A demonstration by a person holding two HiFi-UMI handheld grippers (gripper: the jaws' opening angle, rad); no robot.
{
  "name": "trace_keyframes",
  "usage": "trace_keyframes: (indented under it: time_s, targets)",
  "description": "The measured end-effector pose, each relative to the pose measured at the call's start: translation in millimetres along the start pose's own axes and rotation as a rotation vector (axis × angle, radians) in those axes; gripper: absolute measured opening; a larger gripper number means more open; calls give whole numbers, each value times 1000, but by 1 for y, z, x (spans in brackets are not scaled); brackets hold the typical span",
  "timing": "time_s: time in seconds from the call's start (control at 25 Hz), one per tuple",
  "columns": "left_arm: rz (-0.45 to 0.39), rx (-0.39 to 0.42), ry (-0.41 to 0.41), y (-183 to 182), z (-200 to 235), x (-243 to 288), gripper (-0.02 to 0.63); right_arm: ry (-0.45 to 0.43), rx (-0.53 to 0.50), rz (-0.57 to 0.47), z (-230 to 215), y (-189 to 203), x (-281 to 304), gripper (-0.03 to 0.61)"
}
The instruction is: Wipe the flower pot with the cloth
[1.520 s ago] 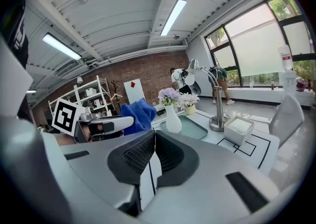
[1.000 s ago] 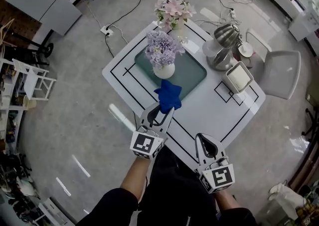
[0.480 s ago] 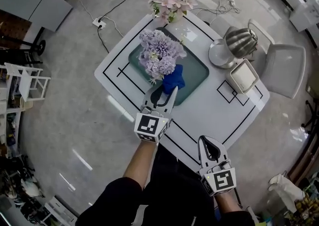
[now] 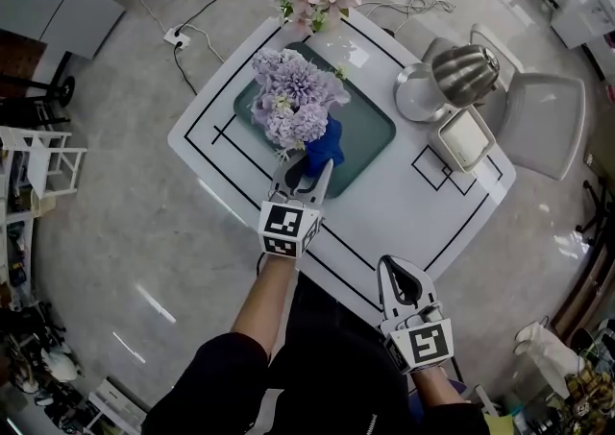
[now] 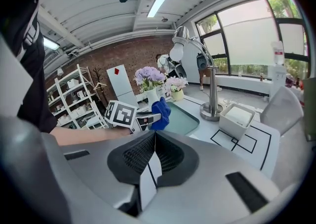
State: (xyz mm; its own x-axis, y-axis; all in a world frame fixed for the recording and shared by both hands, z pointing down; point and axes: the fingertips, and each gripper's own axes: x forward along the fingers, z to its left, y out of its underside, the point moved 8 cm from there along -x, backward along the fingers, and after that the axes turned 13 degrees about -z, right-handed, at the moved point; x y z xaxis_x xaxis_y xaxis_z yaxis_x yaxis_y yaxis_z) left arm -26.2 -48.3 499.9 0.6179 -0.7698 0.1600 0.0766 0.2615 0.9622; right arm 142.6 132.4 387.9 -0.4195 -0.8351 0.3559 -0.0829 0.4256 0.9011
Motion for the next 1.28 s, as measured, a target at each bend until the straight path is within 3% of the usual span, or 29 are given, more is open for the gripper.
trace_keyframes:
  time_s: [0.2, 0.4, 0.52, 0.72, 0.88, 1.12, 1.28]
  targets:
    - [55, 3, 26, 11, -9, -3, 124, 2, 5, -1, 3, 0, -4, 9]
    - [-125, 45, 54, -44, -29, -10, 124, 10, 12, -7, 3, -1, -6, 9]
    - [-173, 18, 20, -61, -28, 1, 124, 16, 15, -9, 1, -1, -6, 9]
    - [-132, -69, -99, -49, -12, 19, 124, 21, 18, -7, 2, 2, -8, 9]
    - [-75, -91, -132, -26, -7, 25, 124, 27, 23, -3, 2, 4, -11, 9]
    - [23, -50, -80, 5, -9, 22, 124, 12, 24, 8, 5, 6, -7, 9]
    - [-7, -2, -15, -7, -15, -1, 124, -10, 20, 12, 12, 7, -3, 9]
